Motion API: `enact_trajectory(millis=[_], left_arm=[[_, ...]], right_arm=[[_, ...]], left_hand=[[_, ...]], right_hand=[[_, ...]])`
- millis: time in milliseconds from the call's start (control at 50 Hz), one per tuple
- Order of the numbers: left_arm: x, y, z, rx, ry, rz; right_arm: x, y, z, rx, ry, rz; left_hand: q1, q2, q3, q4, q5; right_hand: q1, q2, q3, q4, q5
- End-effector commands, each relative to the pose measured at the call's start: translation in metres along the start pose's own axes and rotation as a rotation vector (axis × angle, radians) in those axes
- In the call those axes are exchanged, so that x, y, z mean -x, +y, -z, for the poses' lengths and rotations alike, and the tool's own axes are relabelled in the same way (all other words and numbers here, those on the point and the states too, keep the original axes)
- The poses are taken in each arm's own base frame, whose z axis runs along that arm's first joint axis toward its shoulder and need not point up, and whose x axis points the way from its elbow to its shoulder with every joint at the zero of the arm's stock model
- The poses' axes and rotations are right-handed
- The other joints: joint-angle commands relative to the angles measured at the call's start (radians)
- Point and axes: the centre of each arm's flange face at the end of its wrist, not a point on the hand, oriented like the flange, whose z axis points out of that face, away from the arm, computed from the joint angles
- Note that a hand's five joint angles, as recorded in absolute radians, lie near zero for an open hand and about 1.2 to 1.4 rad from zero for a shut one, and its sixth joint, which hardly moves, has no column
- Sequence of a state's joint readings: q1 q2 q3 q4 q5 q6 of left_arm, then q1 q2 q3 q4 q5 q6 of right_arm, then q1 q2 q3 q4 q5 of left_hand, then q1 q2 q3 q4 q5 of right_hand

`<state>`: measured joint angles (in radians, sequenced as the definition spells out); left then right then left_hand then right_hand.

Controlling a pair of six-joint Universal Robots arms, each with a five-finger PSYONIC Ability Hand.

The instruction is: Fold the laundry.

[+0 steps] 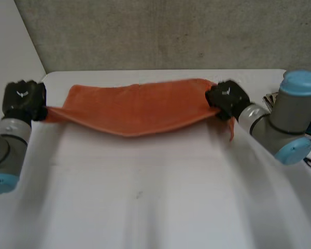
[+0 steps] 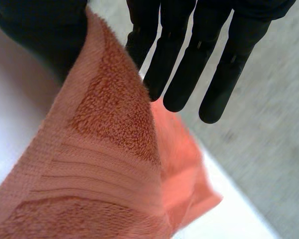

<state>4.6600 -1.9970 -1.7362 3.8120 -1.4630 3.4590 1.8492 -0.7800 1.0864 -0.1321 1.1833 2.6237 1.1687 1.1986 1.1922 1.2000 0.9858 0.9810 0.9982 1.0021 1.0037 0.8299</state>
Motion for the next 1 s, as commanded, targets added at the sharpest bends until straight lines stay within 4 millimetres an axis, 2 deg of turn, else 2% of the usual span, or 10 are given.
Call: enact_trajectory(millis=[20,260,300,380,440,600,740,800,900,1000], left_arm=[[-0.006,0.012,0.006,-0.003,0.011,-0.005],[0.002,0.007,0.009,0.012,0.003,-0.005],[0.001,0.007,0.011,0.027,0.008,-0.003],[-0.003,0.008,0.021,0.084,0.035,0.001],[-0.004,0.010,0.029,0.129,0.054,-0.002],[-0.010,-0.005,0.086,0.364,0.233,-0.144],[-0.002,-0.020,0.144,0.645,0.446,-0.286],[0.000,-0.025,0.157,0.736,0.528,-0.315],[-0.003,-0.026,0.136,0.646,0.524,-0.353],[-0.015,-0.020,0.082,0.506,0.415,-0.361]], right_arm=[[-0.003,0.035,-0.001,0.129,0.092,-0.107],[-0.029,0.053,0.014,0.280,0.216,-0.386],[-0.030,0.055,0.016,0.295,0.215,-0.407],[-0.036,0.055,0.025,0.345,0.222,-0.418],[-0.040,0.048,0.034,0.374,0.223,-0.406],[-0.038,0.009,0.079,0.426,0.100,-0.089],[-0.006,0.018,0.155,0.797,-0.339,0.278],[-0.012,0.015,0.152,0.768,-0.309,0.292],[-0.019,0.023,0.131,0.719,-0.222,0.281],[-0.032,0.026,0.090,0.614,-0.103,0.293]], left_hand=[[0.228,0.198,0.204,0.196,0.236],[0.228,0.198,0.204,0.196,0.236],[0.228,0.198,0.204,0.196,0.236],[0.228,0.198,0.204,0.196,0.236],[0.228,0.198,0.204,0.196,0.236],[0.228,0.198,0.204,0.196,0.236],[0.228,0.198,0.204,0.196,0.236],[0.228,0.198,0.204,0.196,0.236],[0.228,0.198,0.204,0.196,0.236],[0.228,0.198,0.204,0.196,0.236]], right_hand=[[-0.243,-0.260,-0.264,-0.265,-0.266],[-0.307,-0.325,-0.329,-0.330,-0.331],[-0.214,-0.231,-0.235,-0.237,-0.237],[0.413,0.396,0.392,0.390,0.389],[0.415,0.398,0.394,0.393,0.392],[0.415,0.398,0.394,0.393,0.392],[0.415,0.398,0.394,0.393,0.392],[0.415,0.398,0.394,0.393,0.392],[0.415,0.398,0.394,0.393,0.392],[0.415,0.398,0.394,0.393,0.392]])
